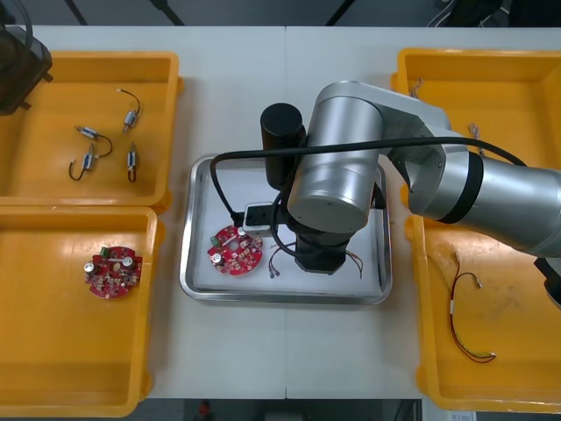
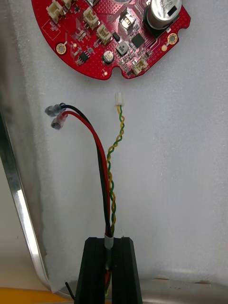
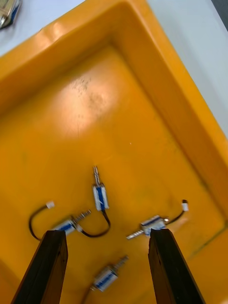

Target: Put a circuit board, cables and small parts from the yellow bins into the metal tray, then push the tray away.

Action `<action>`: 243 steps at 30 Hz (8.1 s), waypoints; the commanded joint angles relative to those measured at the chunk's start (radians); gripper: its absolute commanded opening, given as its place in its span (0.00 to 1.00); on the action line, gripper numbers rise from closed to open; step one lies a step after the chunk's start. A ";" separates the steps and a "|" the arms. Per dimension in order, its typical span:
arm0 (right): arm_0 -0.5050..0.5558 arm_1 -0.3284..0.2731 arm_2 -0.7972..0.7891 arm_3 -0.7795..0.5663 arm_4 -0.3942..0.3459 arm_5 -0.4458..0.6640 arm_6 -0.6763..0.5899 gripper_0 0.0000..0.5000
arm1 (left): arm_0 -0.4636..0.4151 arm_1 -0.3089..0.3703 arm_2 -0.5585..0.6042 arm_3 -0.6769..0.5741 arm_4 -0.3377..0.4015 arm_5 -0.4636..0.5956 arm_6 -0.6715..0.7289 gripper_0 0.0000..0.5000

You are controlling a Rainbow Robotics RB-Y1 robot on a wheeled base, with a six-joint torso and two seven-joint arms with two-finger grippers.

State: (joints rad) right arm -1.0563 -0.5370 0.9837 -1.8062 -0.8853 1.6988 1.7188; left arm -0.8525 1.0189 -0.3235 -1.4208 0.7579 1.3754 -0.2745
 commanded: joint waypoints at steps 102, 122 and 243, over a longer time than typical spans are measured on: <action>0.087 -0.417 -0.718 0.521 -0.055 -0.004 -0.501 1.00 | -0.191 -0.206 -0.301 0.543 0.093 -0.343 -0.201 0.00; 0.001 -0.247 -0.714 0.981 0.057 -0.317 -0.041 1.00 | -0.253 -0.129 -0.200 0.444 0.044 -0.070 -0.348 0.00; 0.127 -0.202 -0.988 0.324 0.177 0.202 0.157 0.00 | 0.055 -0.821 -0.121 -0.072 -0.540 0.327 0.018 0.35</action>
State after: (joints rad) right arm -0.9308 -0.7512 0.0257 -1.4472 -0.7226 1.9102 1.8803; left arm -0.7990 0.2208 -0.4263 -1.4834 0.2109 1.7167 -0.3256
